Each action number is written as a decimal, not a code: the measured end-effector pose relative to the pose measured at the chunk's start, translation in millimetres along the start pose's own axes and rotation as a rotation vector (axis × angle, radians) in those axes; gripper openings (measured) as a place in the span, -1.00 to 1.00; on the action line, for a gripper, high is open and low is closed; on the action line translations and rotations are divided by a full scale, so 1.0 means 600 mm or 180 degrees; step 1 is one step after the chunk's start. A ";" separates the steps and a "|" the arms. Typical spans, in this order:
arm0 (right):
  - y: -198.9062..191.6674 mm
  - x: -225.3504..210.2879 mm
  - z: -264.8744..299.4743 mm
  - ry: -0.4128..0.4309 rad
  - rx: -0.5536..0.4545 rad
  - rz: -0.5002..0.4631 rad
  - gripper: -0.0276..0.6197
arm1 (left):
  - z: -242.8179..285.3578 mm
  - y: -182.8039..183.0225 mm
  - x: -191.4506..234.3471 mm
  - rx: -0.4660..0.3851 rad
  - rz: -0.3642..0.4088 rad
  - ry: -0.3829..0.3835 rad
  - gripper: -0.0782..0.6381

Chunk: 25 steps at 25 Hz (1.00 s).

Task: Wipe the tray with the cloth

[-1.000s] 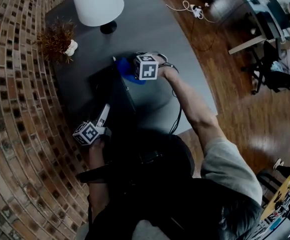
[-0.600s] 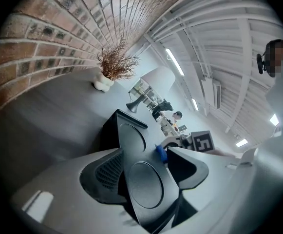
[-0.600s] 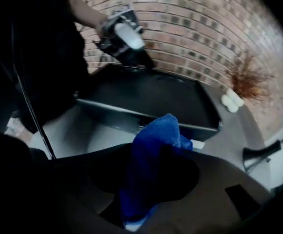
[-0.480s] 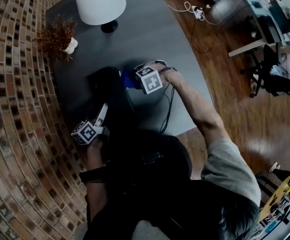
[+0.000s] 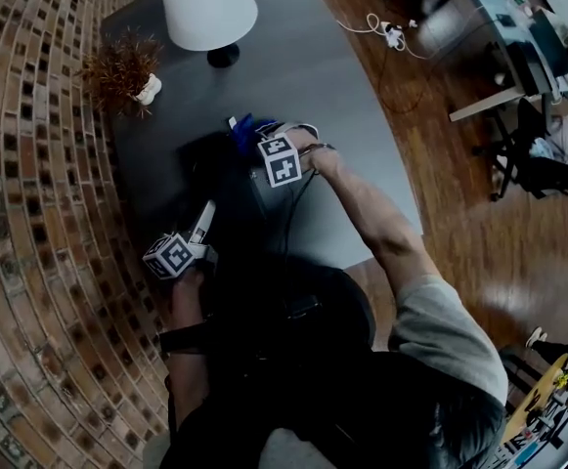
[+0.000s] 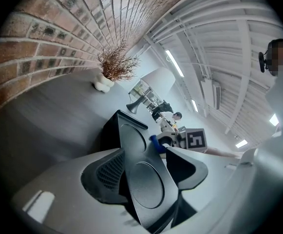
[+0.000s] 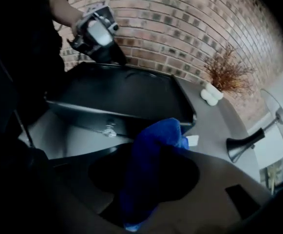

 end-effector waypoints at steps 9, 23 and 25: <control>-0.053 0.114 -0.114 0.0413 -0.0624 0.1070 -0.45 | -0.007 -0.007 -0.010 0.0065 0.0025 -0.0132 -0.02; 0.035 0.271 -0.089 0.1210 -0.0258 -0.0079 -0.45 | 0.000 -0.028 -0.022 0.0013 0.0015 -0.0294 -0.05; 0.009 0.239 -0.085 0.0954 -0.0160 0.0298 -0.45 | -0.001 -0.029 -0.022 0.0003 0.0002 -0.0300 -0.05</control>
Point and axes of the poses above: the fingertips, and each gripper's own axes: z forward along the fingers, x to its left, y out of its top, the point moved 9 cm from there along -z, backward along the fingers, and after that the axes turned 1 degree about z, right-handed, at the moved point
